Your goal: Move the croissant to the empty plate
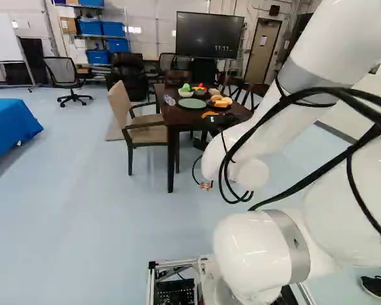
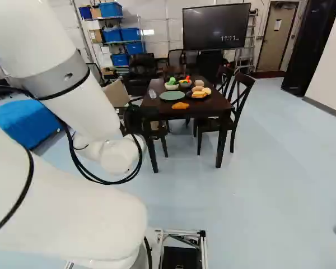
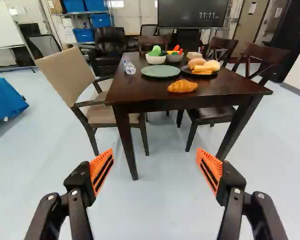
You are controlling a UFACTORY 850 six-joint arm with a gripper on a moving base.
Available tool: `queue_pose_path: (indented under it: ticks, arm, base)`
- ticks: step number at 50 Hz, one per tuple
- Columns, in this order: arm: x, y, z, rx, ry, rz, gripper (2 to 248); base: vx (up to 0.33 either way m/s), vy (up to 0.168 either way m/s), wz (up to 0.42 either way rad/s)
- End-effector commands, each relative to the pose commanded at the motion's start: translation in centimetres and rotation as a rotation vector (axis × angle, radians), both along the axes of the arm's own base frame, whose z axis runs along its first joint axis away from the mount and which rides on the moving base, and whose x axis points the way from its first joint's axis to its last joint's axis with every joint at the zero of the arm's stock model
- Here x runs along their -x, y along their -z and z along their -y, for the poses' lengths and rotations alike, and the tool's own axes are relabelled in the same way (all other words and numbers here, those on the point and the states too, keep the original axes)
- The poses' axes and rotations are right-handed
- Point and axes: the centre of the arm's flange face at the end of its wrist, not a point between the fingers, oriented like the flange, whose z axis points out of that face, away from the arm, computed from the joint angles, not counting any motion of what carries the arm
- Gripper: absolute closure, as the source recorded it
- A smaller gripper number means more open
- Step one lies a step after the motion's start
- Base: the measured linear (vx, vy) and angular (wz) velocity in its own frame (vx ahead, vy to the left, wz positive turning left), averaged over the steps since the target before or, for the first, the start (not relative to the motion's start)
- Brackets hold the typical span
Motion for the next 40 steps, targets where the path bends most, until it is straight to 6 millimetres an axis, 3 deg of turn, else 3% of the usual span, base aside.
queue_pose_path:
  ticks: [40]
  arm:
    - [0.00,0.00,0.00,0.000,0.000,0.000,26]
  base:
    - [0.106,-0.029,-0.012]
